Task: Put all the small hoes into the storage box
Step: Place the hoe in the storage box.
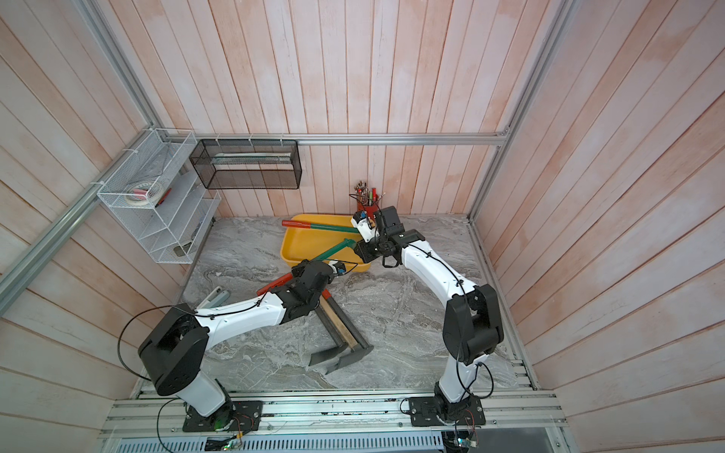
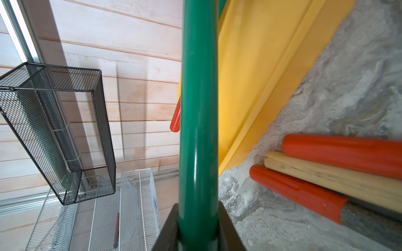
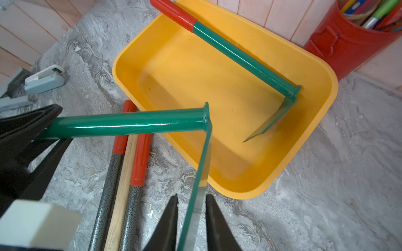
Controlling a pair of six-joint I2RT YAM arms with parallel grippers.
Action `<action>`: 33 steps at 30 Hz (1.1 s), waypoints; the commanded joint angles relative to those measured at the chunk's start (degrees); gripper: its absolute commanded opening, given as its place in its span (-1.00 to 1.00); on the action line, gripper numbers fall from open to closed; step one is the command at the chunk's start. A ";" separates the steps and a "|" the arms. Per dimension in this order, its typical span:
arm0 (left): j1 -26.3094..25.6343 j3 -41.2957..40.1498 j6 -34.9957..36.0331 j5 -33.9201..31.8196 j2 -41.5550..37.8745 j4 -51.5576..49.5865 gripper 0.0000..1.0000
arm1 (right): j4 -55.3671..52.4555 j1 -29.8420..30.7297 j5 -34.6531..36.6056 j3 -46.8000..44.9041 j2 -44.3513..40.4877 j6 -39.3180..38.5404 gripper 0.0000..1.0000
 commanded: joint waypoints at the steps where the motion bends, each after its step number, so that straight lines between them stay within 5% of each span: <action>1: 0.17 0.76 -1.95 -1.40 -1.09 4.21 -1.00 | 1.18 -0.48 -2.06 -0.10 0.74 1.29 -1.00; 4: 0.24 1.74 -3.88 -1.17 -0.76 2.47 -0.80 | 2.62 -0.49 -1.29 -0.57 0.65 3.16 -1.00; 7: 0.26 3.00 -7.67 0.08 -1.32 0.82 0.41 | 6.36 -0.57 0.96 -1.66 -0.16 7.18 -1.00; 11: 0.38 5.89 -16.47 4.25 -2.95 -3.46 0.93 | 13.16 -0.58 3.09 -3.39 -1.03 13.71 -1.00; 20: 2.51 7.85 -31.93 14.77 -8.85 -6.46 1.00 | 17.88 2.12 15.80 2.87 5.81 22.85 -1.00; 28: 10.13 5.35 -46.35 28.07 -18.10 -6.95 0.99 | 13.56 3.69 29.15 14.16 17.03 29.43 -1.00; 33: 15.72 2.45 -52.28 35.62 -23.00 -6.71 1.00 | 16.84 4.42 30.82 14.28 19.35 34.74 -1.00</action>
